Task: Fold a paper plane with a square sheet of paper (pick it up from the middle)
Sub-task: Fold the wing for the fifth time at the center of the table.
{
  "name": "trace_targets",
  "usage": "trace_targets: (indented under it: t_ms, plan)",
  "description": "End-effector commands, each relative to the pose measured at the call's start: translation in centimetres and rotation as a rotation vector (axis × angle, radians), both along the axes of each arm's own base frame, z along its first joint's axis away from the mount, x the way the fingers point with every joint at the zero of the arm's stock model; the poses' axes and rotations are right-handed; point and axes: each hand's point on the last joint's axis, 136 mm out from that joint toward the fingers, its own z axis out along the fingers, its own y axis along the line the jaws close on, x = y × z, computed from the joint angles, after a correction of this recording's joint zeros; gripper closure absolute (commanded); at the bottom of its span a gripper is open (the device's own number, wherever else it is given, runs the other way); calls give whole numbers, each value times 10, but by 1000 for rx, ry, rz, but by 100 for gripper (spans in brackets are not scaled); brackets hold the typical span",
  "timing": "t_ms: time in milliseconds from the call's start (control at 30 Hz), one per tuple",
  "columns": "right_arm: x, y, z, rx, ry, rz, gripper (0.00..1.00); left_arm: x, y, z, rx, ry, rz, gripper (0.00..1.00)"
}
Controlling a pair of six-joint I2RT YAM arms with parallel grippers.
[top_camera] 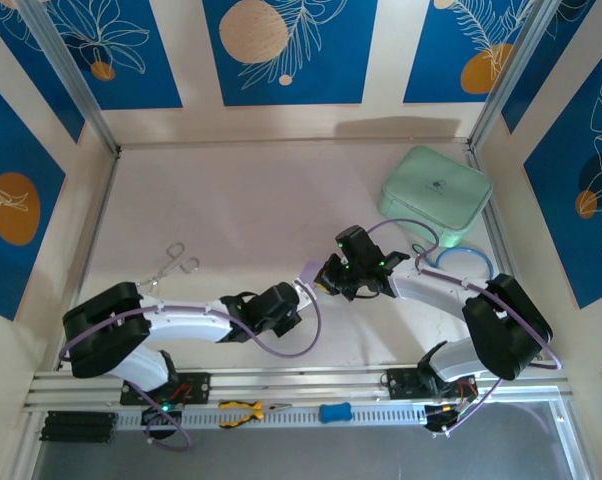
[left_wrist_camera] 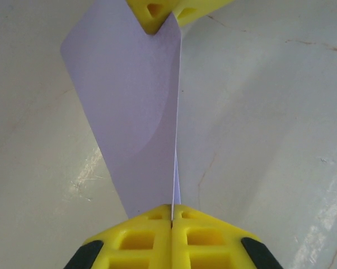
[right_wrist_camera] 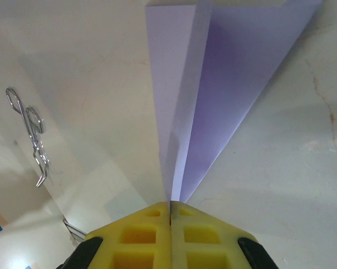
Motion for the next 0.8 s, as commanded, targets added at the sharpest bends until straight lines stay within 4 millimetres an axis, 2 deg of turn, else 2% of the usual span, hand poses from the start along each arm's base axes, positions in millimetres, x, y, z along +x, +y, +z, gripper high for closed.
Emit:
trace_targets:
  t_ms: [0, 133, 233, 367, 567, 767]
  plan:
    - [-3, -3, 1, 2, 14, -4, 99, 1, -1, 0, 13, -1, 10, 97]
    - [-4, -4, 1, -1, 10, -5, 97, -1, -1, -2, 0, 23, 21, 100]
    - [-4, -9, 2, -19, -2, -16, 86, -4, -6, -2, -50, 72, 33, 100]
    - [-4, -25, 8, -65, -39, -54, 73, -6, -13, -1, -168, 213, 64, 100]
    - [-7, -53, 14, -85, -89, -128, 69, -7, -22, -8, -270, 441, 113, 100]
    - [-13, -71, 17, -84, -112, -174, 68, -10, -30, -14, -299, 527, 97, 100]
